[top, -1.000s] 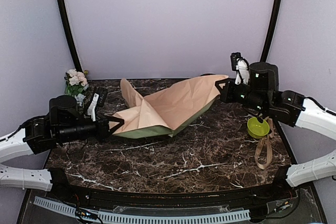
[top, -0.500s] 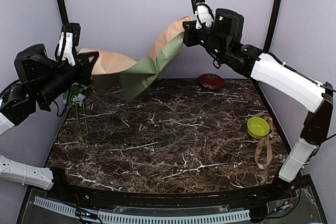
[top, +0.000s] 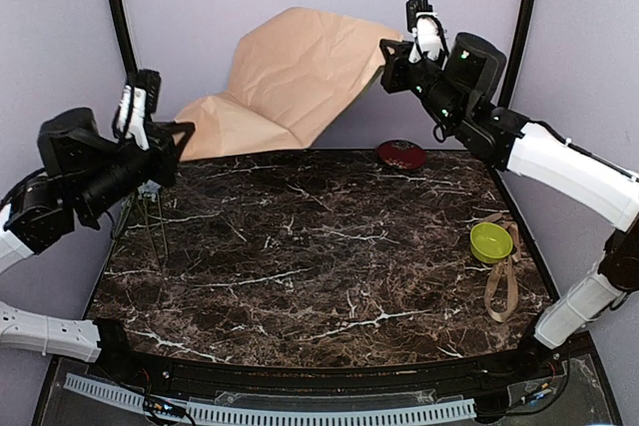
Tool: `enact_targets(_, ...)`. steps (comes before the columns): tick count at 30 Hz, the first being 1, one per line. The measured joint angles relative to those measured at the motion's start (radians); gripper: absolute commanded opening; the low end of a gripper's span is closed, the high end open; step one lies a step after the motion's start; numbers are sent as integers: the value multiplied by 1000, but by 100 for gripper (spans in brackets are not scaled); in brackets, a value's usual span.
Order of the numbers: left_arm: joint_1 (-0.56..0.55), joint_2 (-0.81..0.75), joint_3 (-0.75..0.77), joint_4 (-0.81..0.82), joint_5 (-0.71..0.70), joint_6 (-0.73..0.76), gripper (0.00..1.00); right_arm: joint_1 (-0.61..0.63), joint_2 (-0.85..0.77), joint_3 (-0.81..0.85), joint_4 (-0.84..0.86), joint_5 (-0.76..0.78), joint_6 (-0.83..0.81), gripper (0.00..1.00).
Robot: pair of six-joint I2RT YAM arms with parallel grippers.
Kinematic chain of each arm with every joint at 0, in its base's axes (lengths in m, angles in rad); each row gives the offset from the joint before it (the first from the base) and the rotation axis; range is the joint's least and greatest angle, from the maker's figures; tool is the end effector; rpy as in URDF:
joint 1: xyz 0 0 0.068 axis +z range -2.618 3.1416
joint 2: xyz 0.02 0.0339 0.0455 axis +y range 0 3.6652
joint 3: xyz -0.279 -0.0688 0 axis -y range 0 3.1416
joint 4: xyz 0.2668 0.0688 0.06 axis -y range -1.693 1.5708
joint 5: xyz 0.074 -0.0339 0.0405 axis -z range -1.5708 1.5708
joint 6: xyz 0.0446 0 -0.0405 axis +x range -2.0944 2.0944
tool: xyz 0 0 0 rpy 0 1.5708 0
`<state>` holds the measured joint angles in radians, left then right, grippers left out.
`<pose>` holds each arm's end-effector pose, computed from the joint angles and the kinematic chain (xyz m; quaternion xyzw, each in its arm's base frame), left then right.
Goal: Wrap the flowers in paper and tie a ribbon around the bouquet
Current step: Unfold the folded wrapping paper at the center of the board.
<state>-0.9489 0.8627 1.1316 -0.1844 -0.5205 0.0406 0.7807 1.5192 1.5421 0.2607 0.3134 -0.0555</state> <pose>0.1299 -0.1432 0.4637 0.1437 0.6654 -0.1557 0.7158 0.2816 0.2596 0.4908 -0.1266 0.5924 0.1927 0.7720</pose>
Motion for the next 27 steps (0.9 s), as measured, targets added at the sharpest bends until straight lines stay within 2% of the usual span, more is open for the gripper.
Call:
enact_targets(7, -1, 72, -338, -35, 268, -250, 0, -125, -67, -373, -21, -54, 163, 0)
enact_targets(12, -1, 40, -489, -7, 406, -400, 0, -158, -92, -600, -66, -84, 286, 0)
enact_targets(13, -2, 37, -512, 5, 430, -428, 6, -161, -99, -628, -71, -89, 306, 0)
enact_targets(16, -10, 39, -580, 31, 505, -496, 31, -174, -115, -708, -72, -89, 352, 0)
enact_targets(18, -27, 47, -613, 29, 567, -531, 44, -193, -116, -744, -70, -82, 362, 0)
enact_targets(20, -58, 56, -621, 3, 639, -552, 52, -203, -117, -791, -67, -79, 365, 0)
enact_targets(23, -83, 23, -608, -48, 692, -545, 56, -208, -120, -835, -83, -78, 365, 0)
enact_targets(27, -85, -144, -552, -130, 668, -506, 67, -215, -141, -849, -99, -93, 364, 0)
